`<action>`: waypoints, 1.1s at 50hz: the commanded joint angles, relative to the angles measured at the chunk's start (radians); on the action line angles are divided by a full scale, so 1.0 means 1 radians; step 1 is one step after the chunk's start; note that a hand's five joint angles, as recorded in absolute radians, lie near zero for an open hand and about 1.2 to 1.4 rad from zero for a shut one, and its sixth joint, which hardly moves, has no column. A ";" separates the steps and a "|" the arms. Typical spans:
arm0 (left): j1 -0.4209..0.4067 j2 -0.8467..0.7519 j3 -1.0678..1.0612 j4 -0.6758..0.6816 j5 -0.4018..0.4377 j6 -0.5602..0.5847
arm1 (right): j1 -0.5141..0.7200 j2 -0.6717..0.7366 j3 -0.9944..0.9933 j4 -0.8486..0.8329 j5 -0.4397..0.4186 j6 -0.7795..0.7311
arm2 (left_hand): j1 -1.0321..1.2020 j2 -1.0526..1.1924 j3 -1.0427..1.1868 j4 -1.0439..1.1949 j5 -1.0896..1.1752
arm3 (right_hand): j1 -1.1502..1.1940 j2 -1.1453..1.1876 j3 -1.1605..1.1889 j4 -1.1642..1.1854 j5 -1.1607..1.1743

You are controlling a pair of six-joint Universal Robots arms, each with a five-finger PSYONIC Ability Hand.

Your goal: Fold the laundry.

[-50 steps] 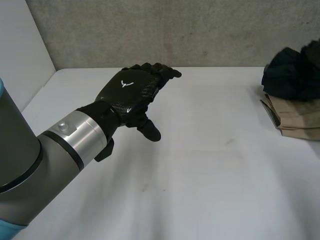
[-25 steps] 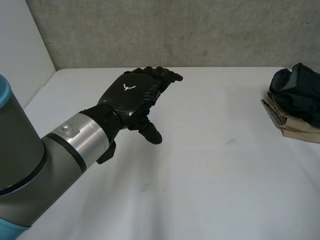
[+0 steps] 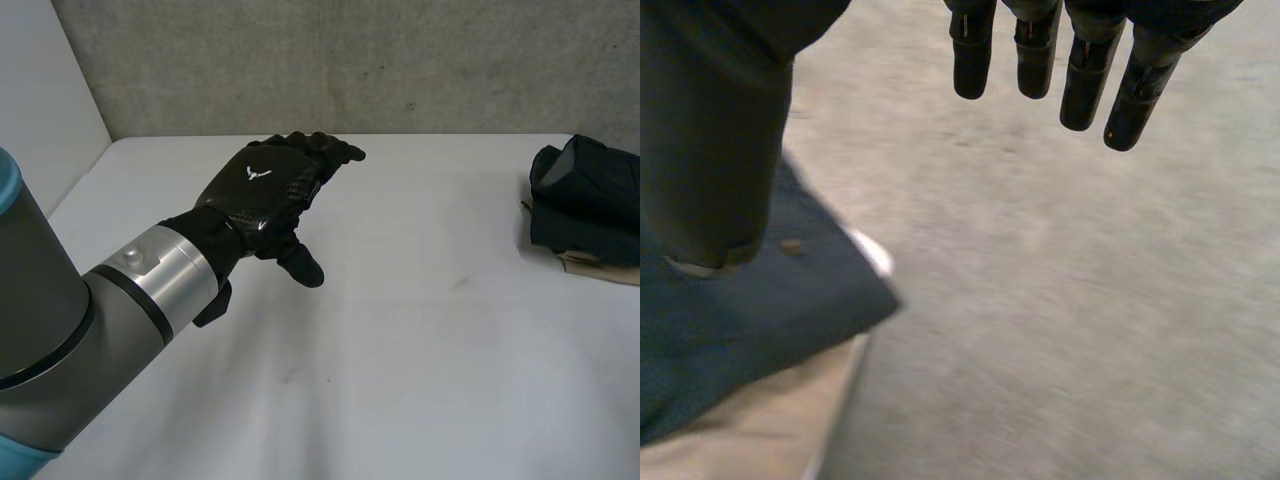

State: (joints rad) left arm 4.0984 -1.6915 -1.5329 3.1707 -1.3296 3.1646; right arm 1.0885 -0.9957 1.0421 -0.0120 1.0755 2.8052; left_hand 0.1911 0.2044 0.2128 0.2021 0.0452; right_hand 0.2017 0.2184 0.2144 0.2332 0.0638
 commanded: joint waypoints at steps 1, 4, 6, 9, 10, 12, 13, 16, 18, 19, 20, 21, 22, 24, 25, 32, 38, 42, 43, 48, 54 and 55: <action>0.002 0.009 0.002 0.000 -0.002 0.000 | 0.085 -0.092 -0.048 0.021 0.191 0.037 | -0.007 -0.020 -0.029 -0.018 -0.036 | -0.027 -0.044 -0.040 -0.059 -0.064; 0.002 0.012 0.002 0.000 -0.002 0.000 | 0.139 -0.104 -0.042 0.041 0.190 0.040 | -0.010 -0.023 -0.032 -0.021 -0.039 | -0.027 -0.044 -0.040 -0.059 -0.064; 0.003 0.012 0.002 0.000 -0.002 0.000 | 0.162 -0.104 -0.037 0.073 0.190 0.040 | -0.007 -0.020 -0.029 -0.018 -0.036 | -0.027 -0.044 -0.040 -0.059 -0.064; 0.003 0.012 0.000 0.000 -0.002 0.000 | 0.191 -0.100 -0.025 0.161 0.188 0.054 | -0.007 -0.020 -0.029 -0.018 -0.036 | -0.027 -0.044 -0.040 -0.059 -0.064; 0.003 0.012 0.000 0.000 -0.002 0.000 | 0.195 -0.094 -0.011 0.203 0.187 0.072 | -0.007 -0.020 -0.029 -0.018 -0.036 | -0.027 -0.044 -0.040 -0.059 -0.064; 0.002 0.012 -0.001 0.000 -0.002 0.000 | 0.197 -0.087 0.019 0.230 0.179 0.098 | -0.010 -0.023 -0.032 -0.021 -0.039 | -0.027 -0.044 -0.040 -0.059 -0.064; 0.002 0.010 -0.001 0.000 -0.002 0.000 | 0.197 -0.086 0.036 0.234 0.179 0.112 | -0.010 -0.023 -0.032 -0.021 -0.039 | -0.027 -0.044 -0.040 -0.059 -0.064; 0.000 0.010 -0.001 0.000 0.000 0.000 | 0.198 -0.051 0.090 0.205 0.175 0.160 | -0.010 -0.023 -0.032 -0.021 -0.039 | -0.027 -0.044 -0.040 -0.059 -0.064; 0.000 0.009 -0.001 0.000 0.000 0.000 | 0.197 0.003 0.105 0.155 0.164 0.187 | -0.010 -0.023 -0.032 -0.021 -0.039 | -0.027 -0.044 -0.040 -0.059 -0.064; 0.000 0.006 -0.001 0.000 0.000 0.000 | 0.195 0.018 0.108 0.141 0.162 0.194 | -0.010 -0.023 -0.032 -0.021 -0.039 | -0.027 -0.044 -0.040 -0.059 -0.064; 0.000 0.003 -0.001 0.000 0.000 0.000 | 0.195 0.032 0.108 0.129 0.161 0.200 | -0.010 -0.023 -0.032 -0.021 -0.039 | -0.027 -0.044 -0.040 -0.059 -0.064; 0.000 0.003 -0.001 0.000 0.000 0.000 | 0.195 0.044 0.108 0.118 0.161 0.204 | -0.010 -0.023 -0.032 -0.021 -0.039 | -0.027 -0.044 -0.040 -0.059 -0.064; 0.000 0.001 -0.003 0.000 0.000 0.000 | 0.194 0.063 0.107 0.101 0.161 0.211 | -0.010 -0.023 -0.032 -0.021 -0.039 | -0.008 -0.025 -0.021 -0.040 -0.045; 0.000 0.000 -0.004 0.000 0.000 0.000 | 0.191 0.081 0.101 0.089 0.165 0.217 | -0.010 -0.023 -0.032 -0.021 -0.039 | 0.027 0.010 0.014 -0.005 -0.010; 0.000 0.000 -0.006 0.000 0.000 0.000 | 0.191 0.091 0.098 0.083 0.170 0.220 | -0.010 -0.023 -0.032 -0.021 -0.039 | 0.039 0.022 0.026 0.007 0.002; 0.000 0.000 -0.015 0.014 0.000 0.000 | 0.194 0.180 0.052 -0.009 0.208 0.215 | -0.010 -0.023 -0.032 -0.021 -0.039 | 0.352 0.336 0.340 0.321 0.316; 0.002 0.000 -0.015 0.015 0.000 0.000 | 0.194 0.229 0.000 -0.055 0.228 0.206 | -0.010 -0.023 -0.032 -0.021 -0.039 | 1.193 1.177 1.181 1.162 1.157; 0.002 0.000 -0.015 0.017 0.000 0.000 | 0.191 0.232 -0.049 -0.071 0.222 0.177 | -0.010 -0.023 -0.032 -0.021 -0.039 | 1.195 1.178 1.182 1.163 1.158; 0.002 0.000 -0.015 0.015 0.000 0.000 | 0.192 0.233 -0.063 -0.077 0.222 0.162 | -0.010 -0.023 -0.032 -0.021 -0.039 | 1.195 1.178 1.182 1.163 1.158; 0.002 0.000 -0.016 0.015 0.000 0.000 | 0.192 0.253 -0.151 -0.091 0.215 0.013 | -0.010 -0.023 -0.032 -0.021 -0.039 | 1.195 1.178 1.182 1.163 1.158; 0.000 0.001 -0.016 0.015 0.000 0.000 | 0.195 0.273 -0.200 -0.085 0.211 -0.191 | -0.010 -0.023 -0.032 -0.021 -0.039 | 1.195 1.178 1.182 1.163 1.158; 0.000 0.001 -0.016 0.015 0.000 0.000 | 0.195 0.276 -0.197 -0.085 0.210 -0.206 | -0.010 -0.023 -0.032 -0.021 -0.039 | 1.195 1.178 1.182 1.163 1.158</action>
State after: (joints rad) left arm 4.0998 -1.6913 -1.5489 3.1862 -1.3300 3.1646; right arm 1.2820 -0.7377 0.8769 -0.1020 1.2911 2.7636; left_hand 0.1911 0.2045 0.2128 0.2021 0.0452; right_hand 0.9756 1.1783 1.1800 1.1864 0.9564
